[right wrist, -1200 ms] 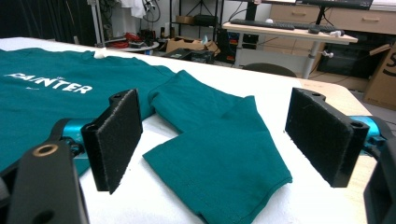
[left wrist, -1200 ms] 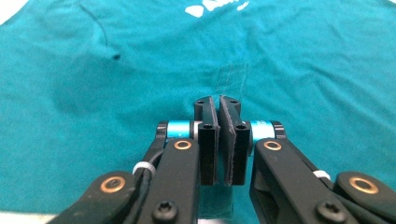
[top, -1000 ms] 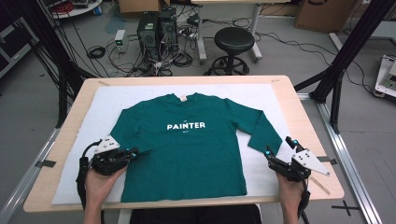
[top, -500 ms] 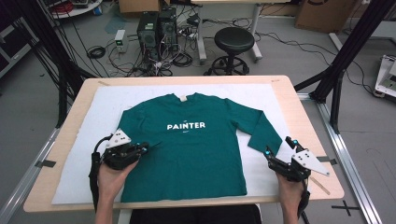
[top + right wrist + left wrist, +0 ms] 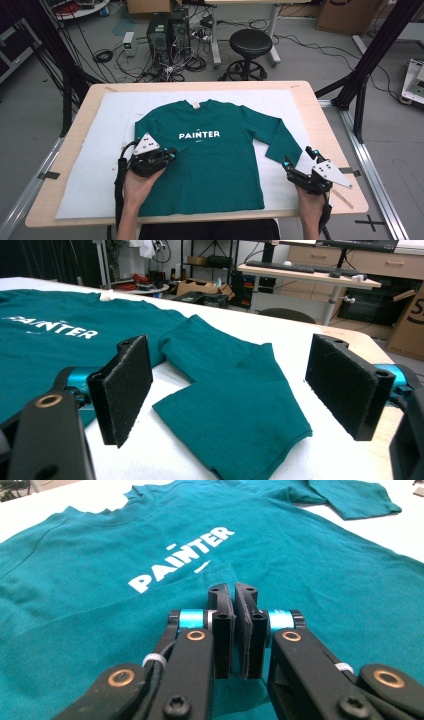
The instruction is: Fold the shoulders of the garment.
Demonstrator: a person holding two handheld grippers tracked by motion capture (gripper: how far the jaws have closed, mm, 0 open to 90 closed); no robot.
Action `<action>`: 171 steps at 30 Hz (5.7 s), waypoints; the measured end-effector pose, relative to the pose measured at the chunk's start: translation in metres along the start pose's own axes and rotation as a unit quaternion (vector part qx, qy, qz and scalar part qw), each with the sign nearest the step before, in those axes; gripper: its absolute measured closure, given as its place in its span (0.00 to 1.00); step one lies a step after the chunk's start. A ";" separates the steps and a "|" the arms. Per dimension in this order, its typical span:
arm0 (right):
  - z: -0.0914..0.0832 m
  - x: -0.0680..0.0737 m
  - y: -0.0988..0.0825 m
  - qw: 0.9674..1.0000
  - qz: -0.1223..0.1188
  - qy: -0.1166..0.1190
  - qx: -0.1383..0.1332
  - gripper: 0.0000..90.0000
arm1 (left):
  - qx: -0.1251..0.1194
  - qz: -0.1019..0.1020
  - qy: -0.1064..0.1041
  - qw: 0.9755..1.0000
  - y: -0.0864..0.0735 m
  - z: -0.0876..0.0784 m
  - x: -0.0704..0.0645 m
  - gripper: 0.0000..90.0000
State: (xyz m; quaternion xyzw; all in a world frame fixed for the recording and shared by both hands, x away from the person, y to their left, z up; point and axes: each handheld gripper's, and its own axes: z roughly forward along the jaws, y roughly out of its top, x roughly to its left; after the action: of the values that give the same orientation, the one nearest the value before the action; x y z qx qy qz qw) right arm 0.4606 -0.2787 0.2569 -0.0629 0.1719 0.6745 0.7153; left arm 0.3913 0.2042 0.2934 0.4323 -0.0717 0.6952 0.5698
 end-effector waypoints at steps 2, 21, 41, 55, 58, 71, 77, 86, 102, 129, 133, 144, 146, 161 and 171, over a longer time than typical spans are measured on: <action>0.000 0.000 0.000 1.000 0.000 -0.001 0.000 0.21 | 0.001 0.006 -0.003 1.000 0.002 0.004 -0.004 0.95; 0.000 0.001 0.000 1.000 -0.001 -0.001 0.002 0.21 | 0.008 0.038 -0.042 0.998 0.018 0.038 -0.034 0.95; 0.000 0.001 0.000 1.000 -0.003 -0.005 0.002 0.21 | 0.019 0.063 -0.086 0.994 0.024 0.068 -0.068 0.95; 0.001 0.002 0.000 1.000 -0.004 -0.006 0.004 0.21 | 0.023 0.072 -0.104 0.992 0.025 0.079 -0.083 0.95; 0.001 0.002 0.000 1.000 -0.004 -0.006 0.004 0.21 | 0.023 0.076 -0.108 0.991 0.026 0.081 -0.086 0.95; 0.001 0.002 0.000 1.000 -0.006 -0.006 0.004 0.21 | 0.029 0.078 -0.119 0.989 0.025 0.089 -0.093 0.94; 0.001 0.002 0.000 1.000 -0.004 -0.007 0.004 0.21 | 0.031 0.088 -0.098 0.991 0.028 0.079 -0.089 0.71; 0.001 0.001 0.000 1.000 -0.005 -0.005 0.004 0.21 | 0.013 0.054 -0.034 0.998 0.027 0.035 -0.039 0.65; 0.001 0.002 0.000 1.000 -0.006 -0.006 0.006 0.21 | 0.069 -0.060 0.136 0.986 -0.002 0.015 0.076 0.65; 0.001 0.001 0.000 1.000 -0.001 -0.005 0.005 0.21 | 0.131 -0.087 0.223 0.962 -0.019 0.024 0.117 0.66; 0.001 0.001 0.000 1.000 0.000 -0.005 0.005 0.21 | 0.078 -0.100 0.185 0.974 -0.019 0.006 0.119 0.62; 0.001 0.000 0.000 1.000 0.002 -0.004 0.003 0.21 | -0.030 -0.053 0.116 0.991 -0.044 -0.040 0.103 0.48; 0.001 0.000 0.000 1.000 0.002 -0.005 0.002 0.21 | -0.030 -0.056 0.115 0.991 -0.047 -0.042 0.103 0.47; 0.001 0.000 0.000 1.000 0.004 -0.004 0.004 0.21 | -0.098 -0.053 0.149 0.983 -0.092 -0.080 0.098 0.36; 0.001 -0.001 0.000 1.000 0.004 0.002 0.003 0.28 | -0.127 -0.047 0.153 0.979 -0.102 -0.090 0.095 0.35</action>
State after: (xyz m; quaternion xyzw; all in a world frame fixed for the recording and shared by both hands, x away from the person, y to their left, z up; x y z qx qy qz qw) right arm 0.4606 -0.2792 0.2577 -0.0620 0.1757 0.6763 0.7126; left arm 0.4338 0.3615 0.2633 0.2472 -0.0511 0.7110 0.6563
